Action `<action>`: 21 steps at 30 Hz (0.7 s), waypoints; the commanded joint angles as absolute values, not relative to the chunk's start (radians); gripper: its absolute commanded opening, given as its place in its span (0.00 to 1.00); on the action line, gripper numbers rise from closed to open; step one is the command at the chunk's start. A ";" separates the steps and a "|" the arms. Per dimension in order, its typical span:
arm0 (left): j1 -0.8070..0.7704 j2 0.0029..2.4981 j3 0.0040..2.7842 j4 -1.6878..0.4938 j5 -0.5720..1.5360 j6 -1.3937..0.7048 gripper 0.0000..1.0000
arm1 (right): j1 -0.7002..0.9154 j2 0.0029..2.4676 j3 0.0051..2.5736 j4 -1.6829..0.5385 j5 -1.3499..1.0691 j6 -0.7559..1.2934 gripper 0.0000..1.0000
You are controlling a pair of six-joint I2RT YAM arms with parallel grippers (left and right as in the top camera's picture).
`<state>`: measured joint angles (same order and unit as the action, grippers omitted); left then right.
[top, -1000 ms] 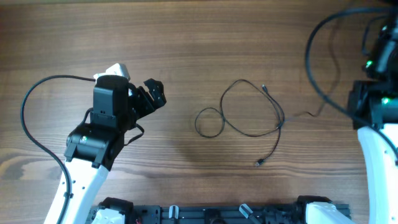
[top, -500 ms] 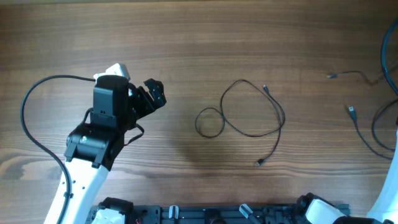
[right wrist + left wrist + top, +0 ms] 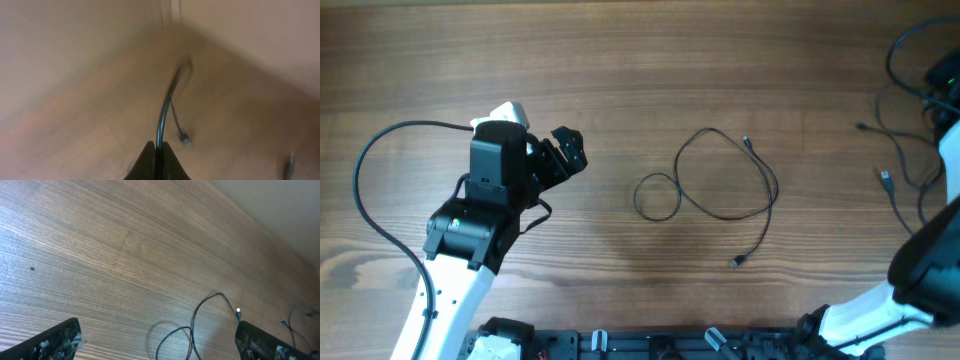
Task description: Untangle cables
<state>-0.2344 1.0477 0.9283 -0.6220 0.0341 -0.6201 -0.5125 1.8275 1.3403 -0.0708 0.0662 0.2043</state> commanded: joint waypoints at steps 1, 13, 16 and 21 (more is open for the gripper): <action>-0.231 1.042 0.931 -0.619 0.024 -0.633 1.00 | -0.515 1.930 1.340 -0.152 0.050 0.188 0.15; -0.231 1.042 0.931 -0.619 0.024 -0.633 1.00 | -0.515 1.950 1.334 -0.268 -0.213 0.186 1.00; -0.231 1.042 0.931 -0.619 0.024 -0.633 1.00 | -0.515 1.926 1.334 -0.316 -0.286 0.186 1.00; -0.231 1.042 0.931 -0.619 0.024 -0.633 1.00 | -0.514 1.870 1.334 -0.400 -0.567 0.109 1.00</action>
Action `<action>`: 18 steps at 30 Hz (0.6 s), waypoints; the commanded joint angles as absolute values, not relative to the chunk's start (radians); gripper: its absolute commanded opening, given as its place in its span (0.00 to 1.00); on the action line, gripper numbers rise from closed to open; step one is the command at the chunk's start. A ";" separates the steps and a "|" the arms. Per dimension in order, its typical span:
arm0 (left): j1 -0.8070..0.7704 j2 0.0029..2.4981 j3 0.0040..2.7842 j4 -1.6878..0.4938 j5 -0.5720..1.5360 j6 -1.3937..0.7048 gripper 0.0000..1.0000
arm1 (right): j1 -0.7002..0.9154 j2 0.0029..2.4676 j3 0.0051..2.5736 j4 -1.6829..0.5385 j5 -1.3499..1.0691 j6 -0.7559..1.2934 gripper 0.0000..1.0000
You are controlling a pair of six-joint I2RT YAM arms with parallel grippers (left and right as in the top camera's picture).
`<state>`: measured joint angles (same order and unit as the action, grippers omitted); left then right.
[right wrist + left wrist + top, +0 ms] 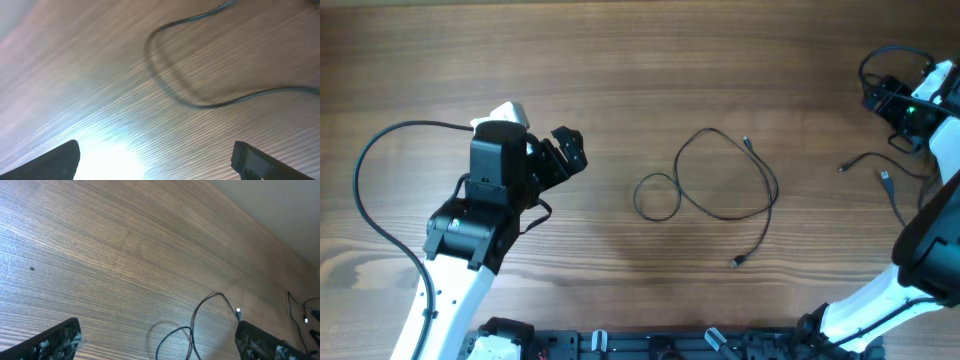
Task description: Untangle cables
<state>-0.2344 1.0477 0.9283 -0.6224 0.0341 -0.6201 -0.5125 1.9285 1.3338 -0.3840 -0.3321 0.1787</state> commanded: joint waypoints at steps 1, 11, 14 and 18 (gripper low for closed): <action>-0.231 1.042 0.931 -0.619 0.024 -0.633 1.00 | -0.514 1.869 1.334 -0.418 -0.698 0.057 1.00; -0.231 1.042 0.931 -0.619 0.024 -0.633 1.00 | -0.331 1.870 1.333 -0.745 -0.805 -0.282 1.00; -0.231 1.042 0.931 -0.619 0.024 -0.633 1.00 | -0.227 1.870 1.333 -0.796 -0.801 -0.315 1.00; -0.231 1.042 0.931 -0.619 0.024 -0.633 1.00 | -0.068 1.870 1.333 -0.822 -0.742 -0.313 1.00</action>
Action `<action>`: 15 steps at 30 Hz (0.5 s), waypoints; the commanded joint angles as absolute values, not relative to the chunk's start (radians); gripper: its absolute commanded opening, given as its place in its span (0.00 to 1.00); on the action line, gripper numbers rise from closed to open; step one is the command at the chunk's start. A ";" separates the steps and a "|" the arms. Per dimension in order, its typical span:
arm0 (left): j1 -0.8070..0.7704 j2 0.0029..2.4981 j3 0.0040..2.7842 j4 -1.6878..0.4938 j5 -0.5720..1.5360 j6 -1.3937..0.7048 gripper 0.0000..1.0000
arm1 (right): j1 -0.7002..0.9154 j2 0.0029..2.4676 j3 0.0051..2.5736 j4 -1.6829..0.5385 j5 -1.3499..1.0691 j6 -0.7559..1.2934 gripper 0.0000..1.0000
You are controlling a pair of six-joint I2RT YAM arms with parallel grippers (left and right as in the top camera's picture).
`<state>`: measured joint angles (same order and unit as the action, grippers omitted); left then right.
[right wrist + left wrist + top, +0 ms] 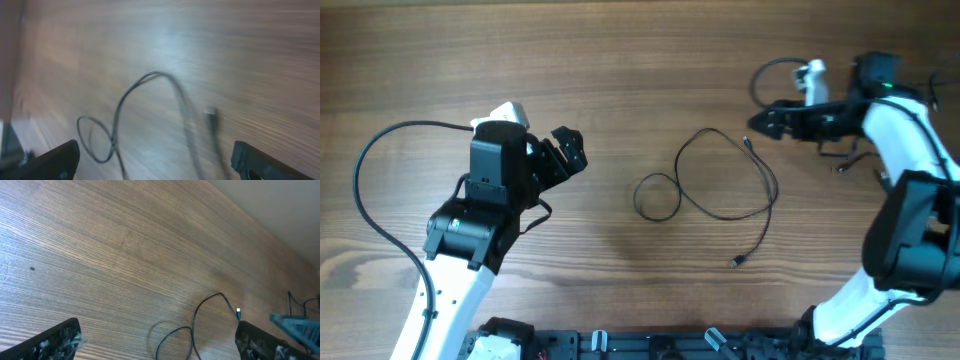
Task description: Untangle cables
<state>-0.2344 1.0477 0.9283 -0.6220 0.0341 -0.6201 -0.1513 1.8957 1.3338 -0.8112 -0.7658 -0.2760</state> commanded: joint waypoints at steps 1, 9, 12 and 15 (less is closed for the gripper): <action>-0.231 1.042 0.931 -0.619 0.024 -0.633 1.00 | -0.028 1.870 1.333 -0.828 -0.729 -0.313 1.00; -0.231 1.042 0.931 -0.619 0.024 -0.633 1.00 | 0.283 1.877 1.333 -0.805 -0.729 -0.047 1.00; -0.231 1.042 0.931 -0.619 0.024 -0.633 1.00 | 0.367 1.877 1.333 -0.805 -0.678 0.186 1.00; -0.231 1.042 0.931 -0.619 0.024 -0.634 1.00 | 0.432 1.877 1.333 -0.805 -0.546 0.370 1.00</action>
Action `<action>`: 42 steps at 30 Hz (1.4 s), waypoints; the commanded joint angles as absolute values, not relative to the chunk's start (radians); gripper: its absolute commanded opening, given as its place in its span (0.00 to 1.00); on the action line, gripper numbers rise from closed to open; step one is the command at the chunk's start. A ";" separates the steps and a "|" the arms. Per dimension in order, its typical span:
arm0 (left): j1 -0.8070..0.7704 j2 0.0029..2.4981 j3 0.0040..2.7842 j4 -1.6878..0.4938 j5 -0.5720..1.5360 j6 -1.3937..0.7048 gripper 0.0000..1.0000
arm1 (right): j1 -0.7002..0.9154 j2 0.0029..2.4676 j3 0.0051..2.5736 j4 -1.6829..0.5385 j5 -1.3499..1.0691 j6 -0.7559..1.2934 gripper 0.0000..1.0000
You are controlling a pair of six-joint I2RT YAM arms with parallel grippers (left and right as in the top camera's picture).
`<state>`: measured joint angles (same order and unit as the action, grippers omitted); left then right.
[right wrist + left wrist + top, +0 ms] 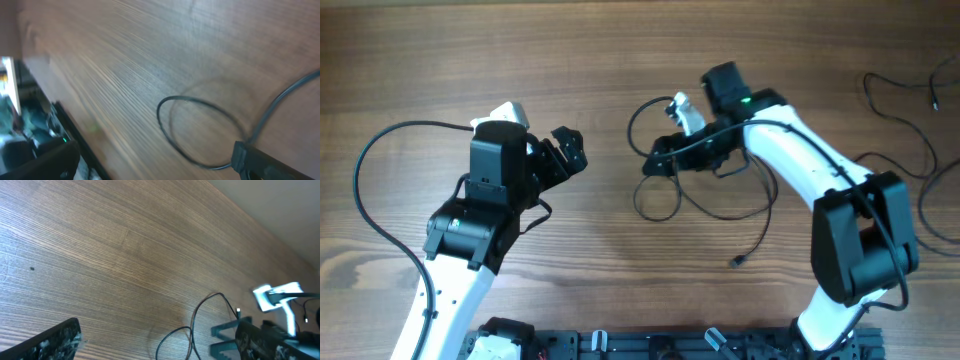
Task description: Untangle cables
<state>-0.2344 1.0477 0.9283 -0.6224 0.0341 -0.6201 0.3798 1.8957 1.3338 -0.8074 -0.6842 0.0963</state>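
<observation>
A thin black cable [720,213] lies at the table's centre, with a small loop [658,196] at its left and a plug end [737,262] nearer the front. My right gripper [656,158] is open, reaching in from the right, just above that loop. In the right wrist view the right gripper [155,152] has the loop [200,131] between its spread fingers, and the cable runs up past the right finger [270,161]. My left gripper [569,150] is open, left of the cable. In the left wrist view the left gripper [157,332] faces the cable [186,332].
More thin black cables [910,110] lie spread at the far right edge of the wooden table [620,60]. A thick black lead [365,190] arcs round the left arm. The right arm's own wire [638,118] loops above its wrist.
My right gripper has moved left from beside the centre cable's upper plug to above its small loop, still open. The left arm has not moved.
My right gripper was shut on a cable at the far right edge. Then it stood open there with the cable lying on the table. Then it was open near the centre cable's upper end, and now it is over that cable's small loop. The left gripper stayed open throughout.
</observation>
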 commanded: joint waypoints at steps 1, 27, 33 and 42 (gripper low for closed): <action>-0.231 1.042 0.931 -0.619 0.024 -0.633 1.00 | 0.458 1.877 1.333 -0.805 -0.505 0.424 1.00; -0.231 1.042 0.931 -0.619 0.024 -0.633 1.00 | 0.597 1.877 0.922 -0.118 -0.446 0.815 0.98; -0.231 1.042 0.931 -0.619 0.024 -0.633 1.00 | 0.599 1.888 0.894 -0.027 -0.447 0.849 0.75; -0.231 1.042 0.931 -0.619 0.024 -0.633 1.00 | 0.612 1.978 0.894 0.055 -0.442 0.889 0.04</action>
